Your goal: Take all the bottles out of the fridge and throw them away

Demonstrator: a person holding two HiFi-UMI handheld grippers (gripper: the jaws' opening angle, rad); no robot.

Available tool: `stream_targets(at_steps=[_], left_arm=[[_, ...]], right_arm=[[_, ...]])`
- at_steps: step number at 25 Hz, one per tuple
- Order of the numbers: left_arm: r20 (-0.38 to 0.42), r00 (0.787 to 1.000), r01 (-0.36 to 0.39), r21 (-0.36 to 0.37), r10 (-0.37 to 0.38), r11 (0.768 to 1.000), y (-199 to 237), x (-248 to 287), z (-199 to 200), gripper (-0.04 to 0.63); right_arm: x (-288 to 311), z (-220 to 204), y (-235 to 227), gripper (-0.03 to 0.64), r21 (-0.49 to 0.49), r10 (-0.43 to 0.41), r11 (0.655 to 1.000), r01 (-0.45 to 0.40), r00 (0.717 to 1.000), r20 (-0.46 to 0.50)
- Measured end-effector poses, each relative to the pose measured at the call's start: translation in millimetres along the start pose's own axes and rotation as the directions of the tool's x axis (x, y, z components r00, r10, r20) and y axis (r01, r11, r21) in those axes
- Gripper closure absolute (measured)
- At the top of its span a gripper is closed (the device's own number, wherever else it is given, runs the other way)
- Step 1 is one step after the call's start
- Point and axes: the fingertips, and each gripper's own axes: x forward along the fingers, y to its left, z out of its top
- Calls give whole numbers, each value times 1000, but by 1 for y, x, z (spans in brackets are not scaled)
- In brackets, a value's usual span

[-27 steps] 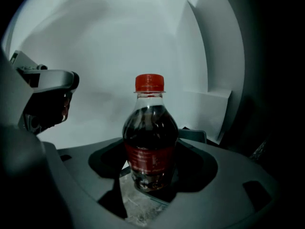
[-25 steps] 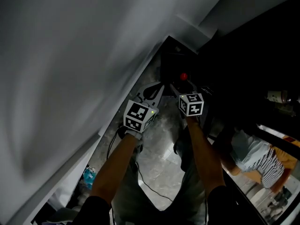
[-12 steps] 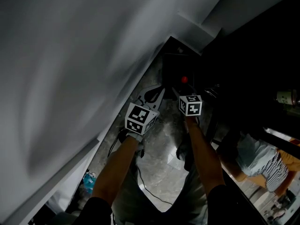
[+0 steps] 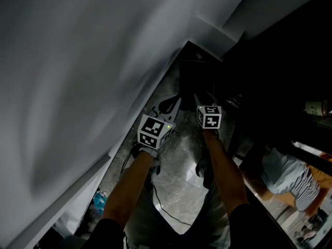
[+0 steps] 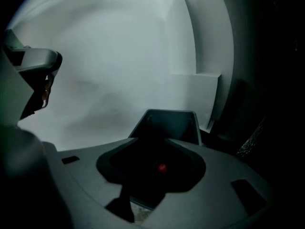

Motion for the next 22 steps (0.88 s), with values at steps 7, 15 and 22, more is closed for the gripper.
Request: stream_targets(at_steps=[7,15,22], left_arm=[[-13,1000,24,-17,-24,1000,-21,-18,35,589],[-20,995,93,4,-93,996,-59,-57,125,589],[-31,983,184,41,-183,982,-105,-107,223,589]], right_arm=[[-57,41,1,580,3,-45,999,45,997,56],[-173,128,32,607,27,-37,999,34,988,147],[-297,216,68,607,93,-84,994,63,967,242]])
